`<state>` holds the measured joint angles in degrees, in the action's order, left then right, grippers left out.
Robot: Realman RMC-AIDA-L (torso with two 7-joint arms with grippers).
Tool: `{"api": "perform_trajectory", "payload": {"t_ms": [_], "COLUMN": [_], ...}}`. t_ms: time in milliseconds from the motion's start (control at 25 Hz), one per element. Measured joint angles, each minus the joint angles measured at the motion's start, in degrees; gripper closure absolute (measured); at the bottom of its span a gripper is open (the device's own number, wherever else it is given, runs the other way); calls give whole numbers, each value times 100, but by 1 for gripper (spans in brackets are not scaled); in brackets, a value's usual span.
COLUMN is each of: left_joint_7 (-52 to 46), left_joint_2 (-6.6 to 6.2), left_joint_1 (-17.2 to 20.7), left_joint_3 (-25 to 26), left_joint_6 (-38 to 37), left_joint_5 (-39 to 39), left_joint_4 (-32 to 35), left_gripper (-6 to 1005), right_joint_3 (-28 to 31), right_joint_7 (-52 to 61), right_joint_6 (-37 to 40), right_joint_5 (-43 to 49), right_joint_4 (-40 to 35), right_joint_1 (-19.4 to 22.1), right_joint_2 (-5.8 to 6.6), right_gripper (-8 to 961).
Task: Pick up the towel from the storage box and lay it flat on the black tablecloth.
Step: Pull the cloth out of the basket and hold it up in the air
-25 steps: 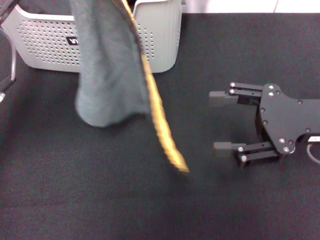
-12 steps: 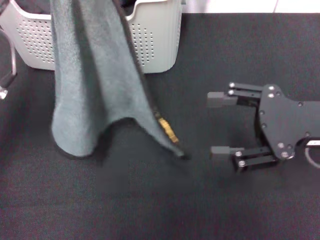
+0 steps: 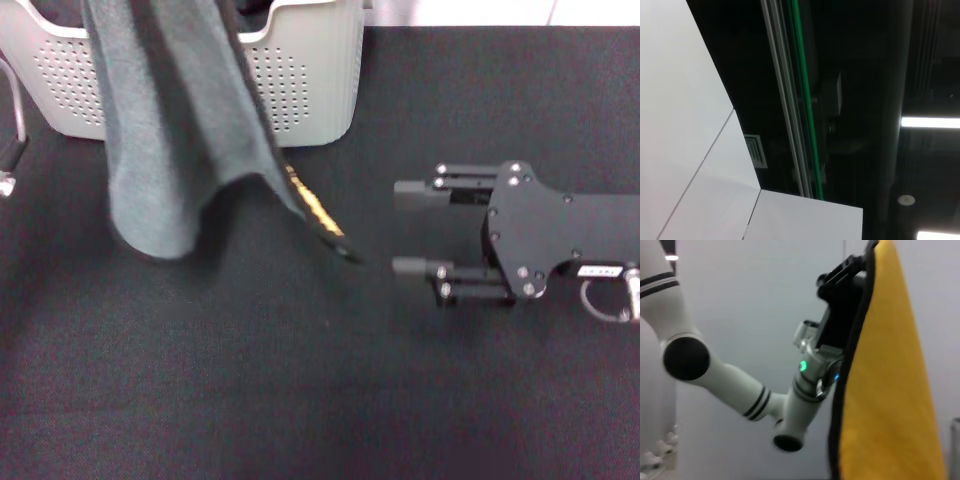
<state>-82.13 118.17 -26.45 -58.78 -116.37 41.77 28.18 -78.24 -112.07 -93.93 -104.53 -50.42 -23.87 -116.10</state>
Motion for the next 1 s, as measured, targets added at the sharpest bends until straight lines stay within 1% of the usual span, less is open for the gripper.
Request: {"api": "perform_trajectory", "payload": {"t_ms": [40, 240, 400, 560, 760, 1000], "left_joint_7": [-24, -93, -45, 85, 132, 131], "left_joint_2": [5, 94, 73, 93, 141, 155], "left_joint_1": [0, 0, -28, -31, -16, -49], "left_joint_3": [-9, -19, 14, 23, 25, 17], "left_joint_6": [-2, -9, -5, 1, 1, 1], "left_joint_5": [1, 32, 4, -68, -120, -168], "left_joint_4": [-2, -3, -64, -91, -100, -174], "left_gripper": [989, 989, 989, 989, 989, 989], "right_joint_3": [9, -131, -395, -502, -562, -558], "right_joint_7": [-114, -500, -475, -492, -507, -559], "right_joint_6": [48, 129, 45, -47, -48, 89], "right_joint_5": [-90, -263, -228, -221, -231, -248], "right_joint_4": [54, 360, 360, 330, 299, 283], "right_joint_1": [8, -129, -254, -263, -247, -252], "right_joint_2": [2, 7, 41, 26, 11, 14], "right_gripper": [183, 348, 495, 656, 720, 479]}}
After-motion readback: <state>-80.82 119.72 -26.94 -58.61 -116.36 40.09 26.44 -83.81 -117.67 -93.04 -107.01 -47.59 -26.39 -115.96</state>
